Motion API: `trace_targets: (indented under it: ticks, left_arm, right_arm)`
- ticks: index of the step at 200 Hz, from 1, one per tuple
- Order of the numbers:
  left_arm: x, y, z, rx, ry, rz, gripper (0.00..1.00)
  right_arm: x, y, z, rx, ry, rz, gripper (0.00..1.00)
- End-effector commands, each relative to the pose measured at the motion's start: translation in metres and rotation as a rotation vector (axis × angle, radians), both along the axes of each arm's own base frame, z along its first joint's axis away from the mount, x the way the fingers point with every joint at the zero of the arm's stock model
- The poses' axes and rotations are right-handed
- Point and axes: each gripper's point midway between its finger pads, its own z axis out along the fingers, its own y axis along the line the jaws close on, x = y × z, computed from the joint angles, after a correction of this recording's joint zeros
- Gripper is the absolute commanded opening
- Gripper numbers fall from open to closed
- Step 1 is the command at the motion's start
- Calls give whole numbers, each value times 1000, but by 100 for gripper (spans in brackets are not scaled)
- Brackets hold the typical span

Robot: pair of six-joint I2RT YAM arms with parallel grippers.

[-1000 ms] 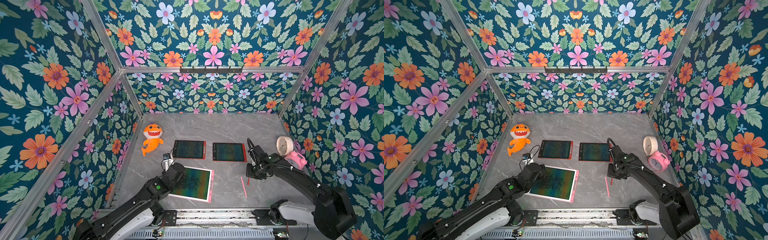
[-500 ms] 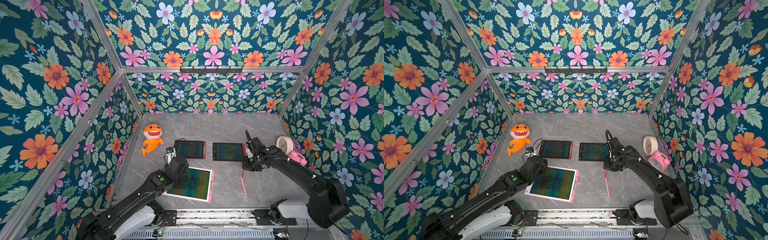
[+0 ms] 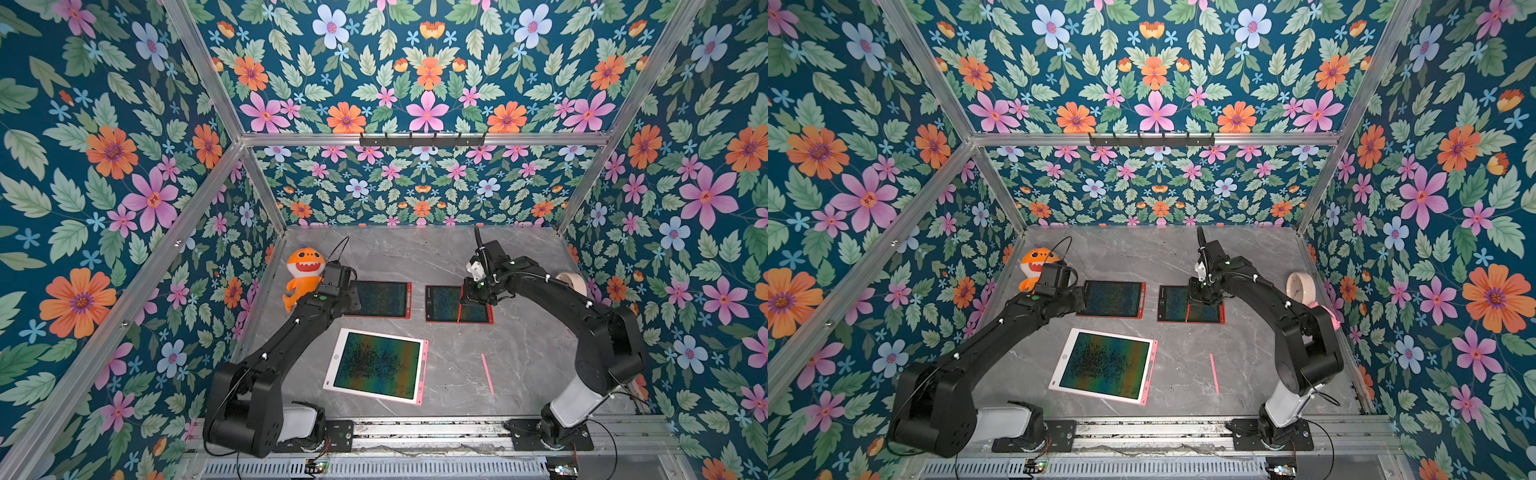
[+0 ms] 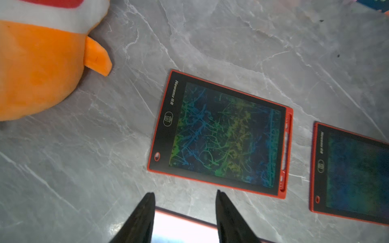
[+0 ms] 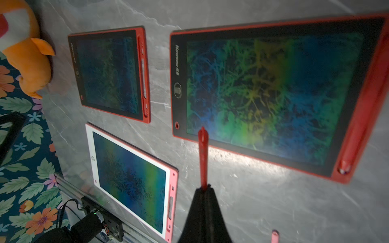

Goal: Place the stylus back onto the writing tablet
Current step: Place the stylus on the writing tablet.

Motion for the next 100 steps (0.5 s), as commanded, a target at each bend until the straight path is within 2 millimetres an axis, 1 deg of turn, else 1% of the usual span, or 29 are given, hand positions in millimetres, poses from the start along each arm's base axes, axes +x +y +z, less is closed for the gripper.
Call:
trace_targets:
  ticks: [1,19,35,51,81,100]
  left_arm:
    - [14,-4,-10,-49,37,-82,41]
    - [27,2,-19,-84,78,-72,35]
    - [38,7,-21,-57,99,-66,27]
    - [47,7,-24,-31,118,-80,19]
    - [63,7,-31,-5,132,-97,9]
    - [65,7,-41,2,147,-94,4]
  right_arm:
    - [17,19,4,65,-7,46,0]
    - [33,32,3,96,1,60,0]
    - [45,42,1,129,5,67,0]
    - [56,52,-1,161,14,78,0]
    - [67,67,-12,196,44,102,0]
    - [72,78,-19,213,59,113,0]
